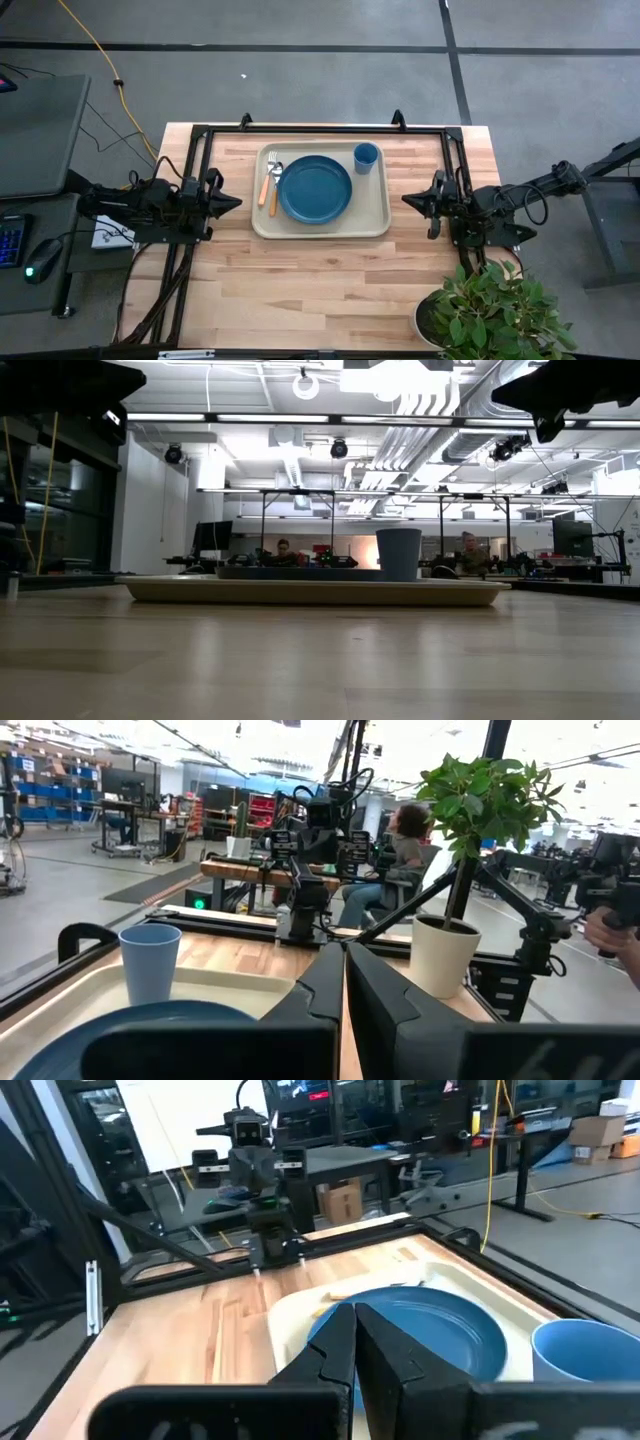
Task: Pick and place plate/cup/fork/spoon on tray
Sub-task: Return to Home Position
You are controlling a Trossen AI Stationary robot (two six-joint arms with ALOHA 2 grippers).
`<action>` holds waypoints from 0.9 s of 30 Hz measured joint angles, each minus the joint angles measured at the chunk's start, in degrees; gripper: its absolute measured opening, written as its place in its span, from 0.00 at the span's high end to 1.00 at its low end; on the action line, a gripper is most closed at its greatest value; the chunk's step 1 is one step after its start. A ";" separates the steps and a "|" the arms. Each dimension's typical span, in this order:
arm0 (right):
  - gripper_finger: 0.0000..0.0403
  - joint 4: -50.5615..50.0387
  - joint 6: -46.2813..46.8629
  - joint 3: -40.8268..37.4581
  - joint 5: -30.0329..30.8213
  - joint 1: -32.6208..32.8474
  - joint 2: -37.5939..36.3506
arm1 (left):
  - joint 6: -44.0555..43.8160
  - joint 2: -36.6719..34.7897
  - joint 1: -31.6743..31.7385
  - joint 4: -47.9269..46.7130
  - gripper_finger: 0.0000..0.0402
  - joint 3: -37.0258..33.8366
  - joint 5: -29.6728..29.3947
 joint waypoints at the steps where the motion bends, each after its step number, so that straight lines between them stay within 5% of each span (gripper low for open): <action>1: 1.00 -0.15 0.23 0.00 -0.05 0.00 0.00 | 0.02 0.00 0.00 0.02 1.00 0.00 -0.11; 27: 1.00 -3.25 1.85 0.00 -0.62 0.00 0.00 | 5.66 0.00 -0.02 8.24 1.00 0.65 -1.08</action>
